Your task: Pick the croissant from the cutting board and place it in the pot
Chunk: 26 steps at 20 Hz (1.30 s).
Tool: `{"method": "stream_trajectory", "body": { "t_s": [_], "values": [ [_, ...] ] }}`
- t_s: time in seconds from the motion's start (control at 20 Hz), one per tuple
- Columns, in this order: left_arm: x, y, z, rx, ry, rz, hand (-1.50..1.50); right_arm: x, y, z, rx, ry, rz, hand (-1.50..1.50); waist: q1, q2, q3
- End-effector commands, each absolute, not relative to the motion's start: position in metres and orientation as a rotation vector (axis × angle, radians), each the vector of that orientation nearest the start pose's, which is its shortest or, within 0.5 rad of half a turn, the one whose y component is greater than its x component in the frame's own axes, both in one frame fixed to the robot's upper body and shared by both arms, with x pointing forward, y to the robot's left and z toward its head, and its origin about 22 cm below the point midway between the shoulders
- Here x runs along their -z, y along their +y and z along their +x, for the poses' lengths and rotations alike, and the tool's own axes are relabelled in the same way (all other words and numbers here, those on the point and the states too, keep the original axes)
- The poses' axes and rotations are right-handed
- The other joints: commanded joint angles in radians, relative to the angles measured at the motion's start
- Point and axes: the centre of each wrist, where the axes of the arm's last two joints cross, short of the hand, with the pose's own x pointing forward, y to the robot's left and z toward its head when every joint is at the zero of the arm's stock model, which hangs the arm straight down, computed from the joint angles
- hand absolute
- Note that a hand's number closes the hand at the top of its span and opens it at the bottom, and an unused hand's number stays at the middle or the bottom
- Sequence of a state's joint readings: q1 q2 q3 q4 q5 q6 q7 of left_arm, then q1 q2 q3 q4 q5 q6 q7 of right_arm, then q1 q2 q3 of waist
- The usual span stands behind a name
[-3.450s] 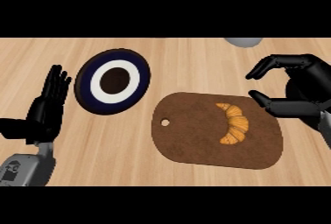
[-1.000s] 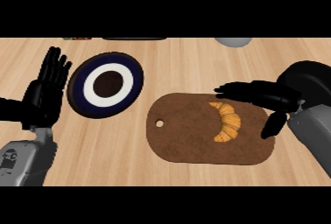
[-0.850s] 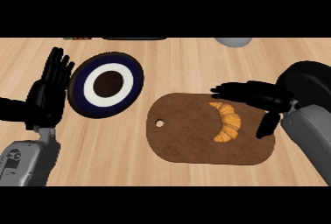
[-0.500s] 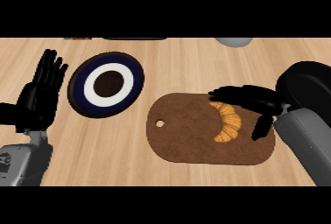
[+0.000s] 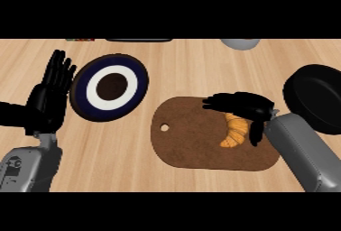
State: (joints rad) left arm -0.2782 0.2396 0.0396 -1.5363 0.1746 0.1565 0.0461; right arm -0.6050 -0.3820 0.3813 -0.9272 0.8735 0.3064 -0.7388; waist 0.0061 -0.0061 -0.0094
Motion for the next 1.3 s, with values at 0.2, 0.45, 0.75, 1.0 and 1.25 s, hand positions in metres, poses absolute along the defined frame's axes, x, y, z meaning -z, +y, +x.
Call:
{"method": "stream_trajectory", "body": {
  "t_s": [0.2, 0.45, 0.75, 1.0, 1.25],
  "values": [
    [-0.077, 0.268, 0.292, -0.054, -1.763, 0.1, 0.0, 0.004, -0.195, 0.346, -1.918, -1.718, 0.102, 1.5, 0.001, 0.005, 0.01],
    [-0.088, 0.269, 0.313, -0.06, -1.743, 0.112, 0.0, 0.003, -0.215, 0.337, -1.961, -1.736, 0.094, 1.5, -0.011, 0.006, 0.01],
    [-0.082, 0.267, 0.307, -0.061, -1.771, 0.134, 0.0, -0.013, -0.214, 0.347, -1.885, -1.827, -0.042, 1.5, -0.009, 0.006, 0.009],
    [-0.082, 0.266, 0.304, -0.033, -1.765, 0.103, 0.0, -0.038, -0.183, 0.377, -1.473, -1.559, -0.538, 1.5, 0.004, 0.004, 0.006],
    [-0.082, 0.26, 0.305, -0.018, -1.76, 0.088, 0.0, -0.061, -0.156, 0.394, -1.134, -1.371, -0.828, 1.5, 0.031, 0.006, 0.004]
  ]
}}
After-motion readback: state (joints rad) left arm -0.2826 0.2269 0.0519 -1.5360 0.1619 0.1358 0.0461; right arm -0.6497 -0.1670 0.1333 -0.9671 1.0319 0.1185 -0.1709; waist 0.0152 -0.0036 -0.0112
